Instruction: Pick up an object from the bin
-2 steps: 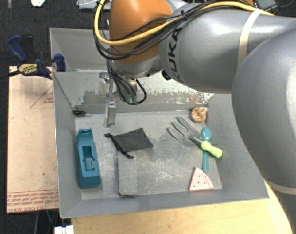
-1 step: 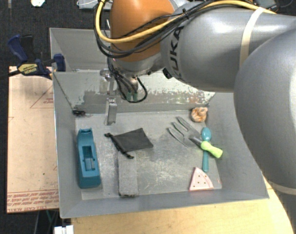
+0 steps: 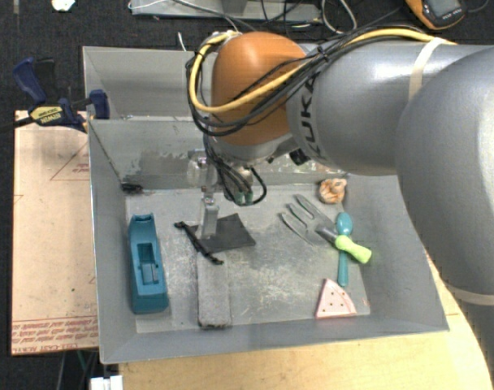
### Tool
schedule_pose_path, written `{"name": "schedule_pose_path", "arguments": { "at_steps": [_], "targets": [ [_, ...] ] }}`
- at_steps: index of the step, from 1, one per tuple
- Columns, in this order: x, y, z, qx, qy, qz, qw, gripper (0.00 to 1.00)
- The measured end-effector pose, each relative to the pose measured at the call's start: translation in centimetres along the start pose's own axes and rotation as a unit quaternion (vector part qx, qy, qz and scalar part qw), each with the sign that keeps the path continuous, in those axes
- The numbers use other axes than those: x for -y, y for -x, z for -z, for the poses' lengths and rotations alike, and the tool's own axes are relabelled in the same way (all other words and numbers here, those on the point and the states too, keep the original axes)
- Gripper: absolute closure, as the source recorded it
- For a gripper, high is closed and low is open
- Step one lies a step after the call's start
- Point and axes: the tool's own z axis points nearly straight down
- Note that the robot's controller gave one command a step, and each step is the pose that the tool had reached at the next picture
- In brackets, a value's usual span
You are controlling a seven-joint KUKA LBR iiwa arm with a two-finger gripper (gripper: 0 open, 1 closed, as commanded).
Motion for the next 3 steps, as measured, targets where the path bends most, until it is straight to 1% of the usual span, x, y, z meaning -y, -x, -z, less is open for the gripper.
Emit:
{"name": "schedule_pose_path", "arguments": {
  "at_steps": [1,2,3],
  "targets": [
    [0.3,1.3,-3.8,0.0063,0.002,0.001,1.0000,0.00],
    [6.2,-1.5,-4.4,0.0012,0.002,-0.020,0.9998,0.00],
    [8.6,-3.4,-6.4,0.0034,0.001,0.056,0.9984,0.00]
  ]
}}
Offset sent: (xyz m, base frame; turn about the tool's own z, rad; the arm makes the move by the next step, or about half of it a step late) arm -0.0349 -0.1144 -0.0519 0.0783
